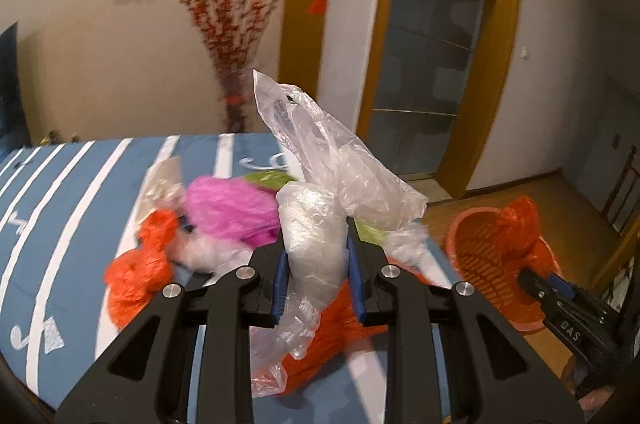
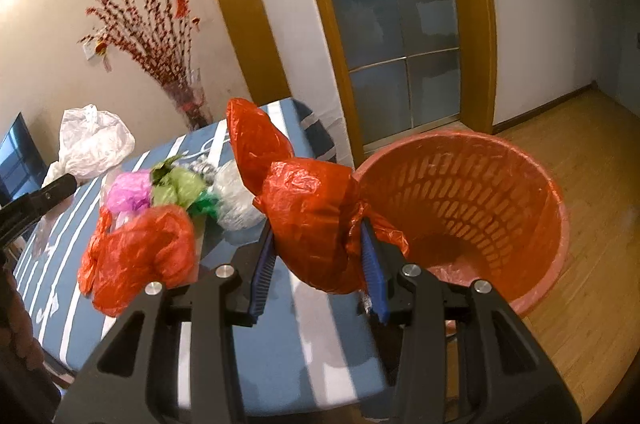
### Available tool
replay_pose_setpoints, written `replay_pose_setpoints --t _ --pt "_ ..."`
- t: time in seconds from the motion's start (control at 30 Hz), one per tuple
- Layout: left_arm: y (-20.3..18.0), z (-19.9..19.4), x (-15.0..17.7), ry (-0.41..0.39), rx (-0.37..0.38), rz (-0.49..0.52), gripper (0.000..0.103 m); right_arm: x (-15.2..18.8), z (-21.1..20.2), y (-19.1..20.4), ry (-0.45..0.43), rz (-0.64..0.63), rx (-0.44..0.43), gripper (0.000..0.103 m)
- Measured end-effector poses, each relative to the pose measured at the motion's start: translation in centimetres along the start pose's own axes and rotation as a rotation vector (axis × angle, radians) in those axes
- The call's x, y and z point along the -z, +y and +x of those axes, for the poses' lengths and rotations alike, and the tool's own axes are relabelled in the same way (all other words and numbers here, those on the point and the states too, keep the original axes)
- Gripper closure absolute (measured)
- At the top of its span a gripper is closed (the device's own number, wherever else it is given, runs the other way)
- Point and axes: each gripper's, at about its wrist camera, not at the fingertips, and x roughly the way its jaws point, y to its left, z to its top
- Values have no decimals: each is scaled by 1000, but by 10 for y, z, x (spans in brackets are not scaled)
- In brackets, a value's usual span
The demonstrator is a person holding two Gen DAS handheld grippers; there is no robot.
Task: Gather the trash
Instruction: 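Carry both bags over the orange basket and open both tools to drop them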
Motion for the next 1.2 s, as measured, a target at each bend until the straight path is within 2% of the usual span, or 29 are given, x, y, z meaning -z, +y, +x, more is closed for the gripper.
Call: replay_pose_setpoints --t 0.3,0.53,0.87,0.97,1.0,1.07,1.13,1.2 --pt "-75 33 -4 35 171 71 78 -25 -4 -49 -46 60 91 63" --pt "-130 74 2 132 289 92 78 -36 4 -91 -42 129 135 63" --pt "-175 115 17 241 367 122 78 -45 20 -127 -34 182 137 62" --pt "-184 123 22 273 384 132 78 -49 24 -134 -37 201 122 59" --pt "-185 126 23 282 382 131 77 -50 26 -137 -36 210 117 58" --pt "-187 129 26 298 381 133 68 -52 29 -142 -34 224 109 56" --pt "-187 129 28 302 371 136 56 -51 32 -146 -30 236 102 51" --pt "-186 127 30 305 362 139 51 -51 33 -146 -27 236 108 48"
